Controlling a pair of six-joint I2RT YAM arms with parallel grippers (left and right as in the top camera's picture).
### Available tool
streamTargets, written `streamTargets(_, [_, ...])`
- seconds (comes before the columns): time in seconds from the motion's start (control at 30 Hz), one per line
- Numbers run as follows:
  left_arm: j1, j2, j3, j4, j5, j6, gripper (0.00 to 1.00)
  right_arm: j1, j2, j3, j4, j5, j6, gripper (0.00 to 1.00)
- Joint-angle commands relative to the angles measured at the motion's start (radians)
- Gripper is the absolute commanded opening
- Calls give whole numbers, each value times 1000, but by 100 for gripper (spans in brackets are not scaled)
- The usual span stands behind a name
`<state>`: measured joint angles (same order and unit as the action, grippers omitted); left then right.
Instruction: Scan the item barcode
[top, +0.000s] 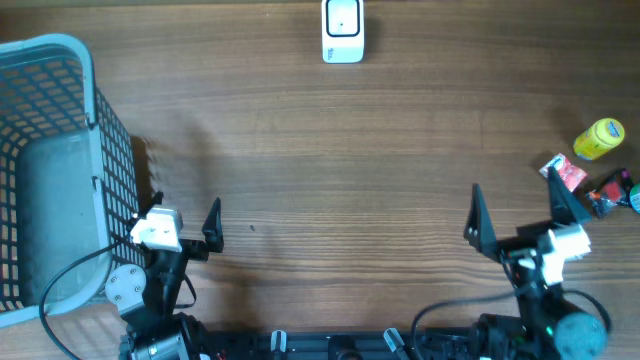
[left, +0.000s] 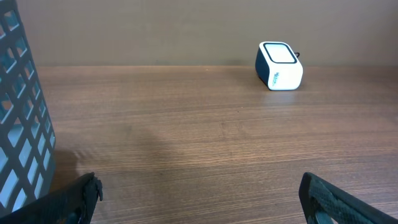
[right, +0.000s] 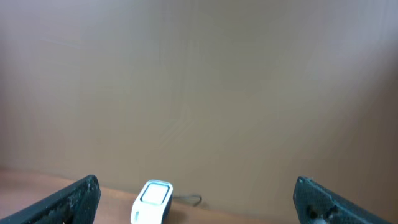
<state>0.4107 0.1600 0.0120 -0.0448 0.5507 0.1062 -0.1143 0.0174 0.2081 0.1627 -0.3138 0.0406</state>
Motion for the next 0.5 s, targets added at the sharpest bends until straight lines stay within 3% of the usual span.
streamTargets(0.0, [-1,-3,-6,3,2,-10,100,14,-14,-166,110,67,80,100])
streamTargets(0.17, [-1,-3,-6,3,2,-10,100,33,-14,-204,37,109,90,100])
streamTargets(0.3, [-1,-3,-6,3,2,-10,100,33,-14,-204,-151,108,95,100])
streamTargets(0.47, [-1,-3,-6,3,2,-10,100,33,-14,-203,-147,105,124,100])
